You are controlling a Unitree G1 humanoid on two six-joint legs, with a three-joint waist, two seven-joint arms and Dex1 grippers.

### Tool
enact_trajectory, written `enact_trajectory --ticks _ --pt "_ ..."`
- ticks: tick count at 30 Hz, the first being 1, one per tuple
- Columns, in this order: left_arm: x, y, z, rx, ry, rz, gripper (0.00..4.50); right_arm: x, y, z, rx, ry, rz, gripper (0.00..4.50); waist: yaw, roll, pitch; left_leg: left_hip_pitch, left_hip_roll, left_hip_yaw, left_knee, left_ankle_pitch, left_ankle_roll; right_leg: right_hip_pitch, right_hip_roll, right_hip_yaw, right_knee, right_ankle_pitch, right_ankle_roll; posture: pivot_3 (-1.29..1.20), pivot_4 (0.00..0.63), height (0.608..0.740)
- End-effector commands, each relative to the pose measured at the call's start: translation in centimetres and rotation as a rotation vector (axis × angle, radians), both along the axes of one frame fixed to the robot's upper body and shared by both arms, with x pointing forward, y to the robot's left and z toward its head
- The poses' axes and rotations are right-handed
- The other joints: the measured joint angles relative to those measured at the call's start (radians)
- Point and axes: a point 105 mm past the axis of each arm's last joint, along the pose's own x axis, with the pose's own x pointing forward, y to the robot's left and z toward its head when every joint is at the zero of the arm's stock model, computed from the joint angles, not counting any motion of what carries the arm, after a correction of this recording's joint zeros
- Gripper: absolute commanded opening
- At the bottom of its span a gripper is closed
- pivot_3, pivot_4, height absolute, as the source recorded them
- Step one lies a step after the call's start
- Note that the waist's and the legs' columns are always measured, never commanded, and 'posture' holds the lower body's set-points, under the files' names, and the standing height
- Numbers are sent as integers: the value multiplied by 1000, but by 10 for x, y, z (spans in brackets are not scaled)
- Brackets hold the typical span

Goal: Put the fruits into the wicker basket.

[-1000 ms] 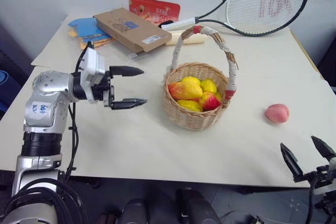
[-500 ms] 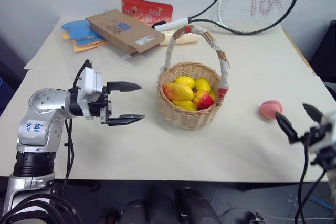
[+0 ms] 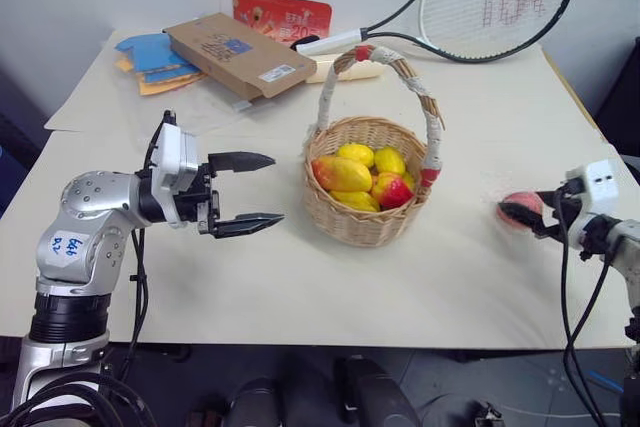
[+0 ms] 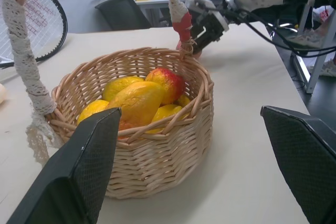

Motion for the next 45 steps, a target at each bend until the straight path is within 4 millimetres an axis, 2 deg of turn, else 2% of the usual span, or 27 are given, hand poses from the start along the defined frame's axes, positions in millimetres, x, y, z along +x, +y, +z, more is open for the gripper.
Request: enact_trajectory --ticks 1,4,7,9,11,13,17,20,22,25,30,32,35,37,38,41,42,45 --pt "-4 -5 9 -18 -32 -29 4495 8 3 5 8 -29 26 4306 -2 1 1 0 0 0 1 0 0 0 0 0 1 0 0 0 150 740" --pt "-4 -4 7 -19 -24 -28 4500 13 9 6 18 -62 56 3594 -3 1 1 0 0 0 2 0 0 0 0 0 2 0 0 0 150 740" --pt "-3 -3 7 -27 -23 -8 4500 14 12 16 14 -146 88 2732 -2 2 1 0 0 0 2 0 0 0 0 0 2 0 0 0 150 740" --pt "-4 0 7 -29 -22 4 4500 9 13 19 -9 -164 120 2638 -1 2 1 0 0 0 2 0 0 0 0 0 2 0 1 0 150 740" --pt "-5 4 6 -25 -17 23 4500 -3 23 30 -27 -202 232 2638 0 2 1 0 0 0 2 0 0 0 0 0 2 0 1 0 150 740" --pt "-6 10 4 -23 -10 44 4500 -22 44 47 -4 -227 375 2638 3 6 3 0 1 0 2 0 -1 0 0 0 2 0 1 0 150 740" --pt "-7 19 0 -15 11 74 4500 -74 91 66 11 -79 688 2638 4 10 6 -1 1 -1 4 0 -1 0 0 0 3 0 1 0 150 740" --pt "-7 21 -3 -18 25 77 4500 -95 135 85 62 -75 841 2638 -2 9 6 1 1 -1 5 -3 3 3 0 -1 3 1 2 0 150 740" --pt "-7 21 -4 -20 33 75 4500 -99 163 96 108 -146 895 2638 -7 7 6 1 2 -2 4 -3 3 3 1 -1 3 1 1 0 150 740" --pt "-7 19 -5 -23 33 72 4500 -95 203 108 211 -283 881 2638 -7 6 6 0 2 -4 5 -3 1 2 2 -2 3 1 1 0 150 740" --pt "-8 17 -3 -29 30 70 4500 -87 234 97 151 -358 808 2638 6 6 6 -5 2 -4 5 -1 -1 -2 0 -3 1 1 1 0 150 740" --pt "-8 17 -3 -28 29 72 4500 -81 239 95 143 -381 768 2638 6 6 5 -8 1 -4 6 -2 1 -3 -1 -3 0 1 1 0 150 740" --pt "-8 18 -1 -31 26 77 4500 -55 243 94 42 -468 602 2638 4 5 5 -9 0 -3 7 -3 2 -4 -2 -3 -1 1 1 0 150 740" --pt "-8 18 -1 -33 25 78 4500 -41 240 89 -45 -467 496 2638 0 5 5 -10 0 -2 8 -3 2 -7 -2 -2 1 1 1 0 150 740" --pt "-8 18 -1 -34 25 78 4500 -37 238 86 -75 -462 454 2638 1 5 5 -12 0 -2 8 -2 2 -10 -2 -2 3 1 2 0 150 740" --pt "-8 17 -1 -37 23 80 4500 -37 245 85 -55 -453 487 2638 3 5 5 -17 0 -3 8 -1 0 -16 -1 -2 6 1 1 0 150 740" --pt "-8 17 -1 -38 22 80 4500 -36 247 87 -52 -472 495 3352 3 5 5 -17 0 -3 8 0 0 -16 -1 -2 6 1 1 0 150 740" --pt "-8 16 0 -42 19 81 4500 -39 256 101 -14 -571 536 4300 -2 5 5 -17 0 -2 8 -1 0 -15 -1 -2 6 1 1 0 150 740"
